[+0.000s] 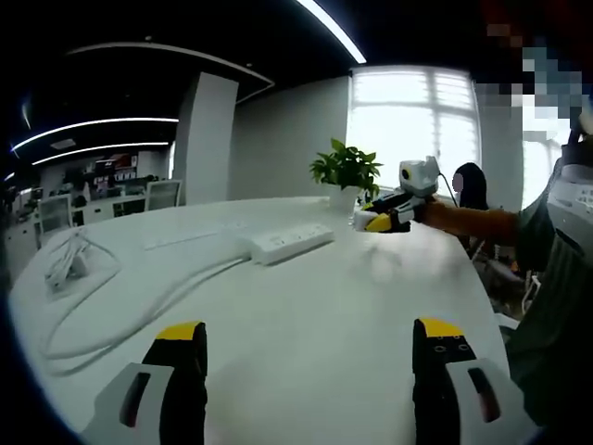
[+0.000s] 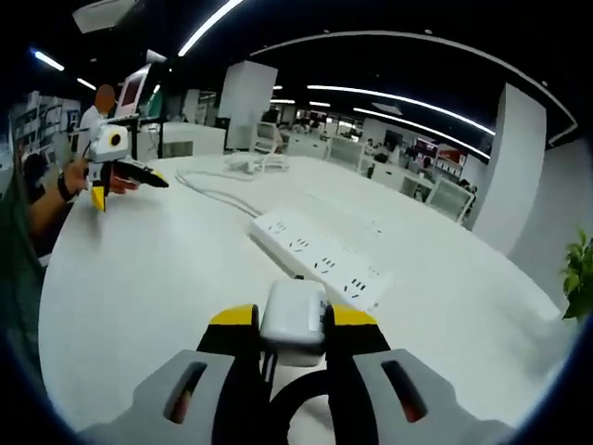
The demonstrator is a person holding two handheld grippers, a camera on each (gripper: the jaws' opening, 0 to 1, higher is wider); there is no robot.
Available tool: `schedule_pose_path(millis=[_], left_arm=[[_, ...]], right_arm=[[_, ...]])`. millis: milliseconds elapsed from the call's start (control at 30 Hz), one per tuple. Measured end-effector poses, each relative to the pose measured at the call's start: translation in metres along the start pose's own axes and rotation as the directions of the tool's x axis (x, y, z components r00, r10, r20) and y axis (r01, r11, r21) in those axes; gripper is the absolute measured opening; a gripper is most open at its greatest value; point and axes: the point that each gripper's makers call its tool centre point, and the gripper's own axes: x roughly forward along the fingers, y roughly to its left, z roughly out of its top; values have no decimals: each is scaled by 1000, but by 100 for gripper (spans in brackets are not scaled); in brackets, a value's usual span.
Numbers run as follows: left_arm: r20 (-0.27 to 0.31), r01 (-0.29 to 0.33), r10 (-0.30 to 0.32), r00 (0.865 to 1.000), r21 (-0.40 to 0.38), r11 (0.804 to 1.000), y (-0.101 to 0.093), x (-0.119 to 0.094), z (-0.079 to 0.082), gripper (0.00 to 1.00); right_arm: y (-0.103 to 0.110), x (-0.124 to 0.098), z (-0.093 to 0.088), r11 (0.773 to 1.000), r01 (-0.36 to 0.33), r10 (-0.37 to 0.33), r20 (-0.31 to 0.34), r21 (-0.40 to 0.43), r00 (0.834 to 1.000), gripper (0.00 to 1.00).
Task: Straighten the power strip on the desk, plug the charger into it
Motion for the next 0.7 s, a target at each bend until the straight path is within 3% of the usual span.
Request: schedule_pose_path(millis=[333,700], left_arm=[[-11,-4,4,1000,15,1000,0,4,-1,94],[-22,-12,13,1000,26,1000,5,5,-1,94]], right_arm=[[-9,-1,24,993,-12,6,-47,-120,999,23],[-23,7,28,981,-39,14,-129,-190,992,23]])
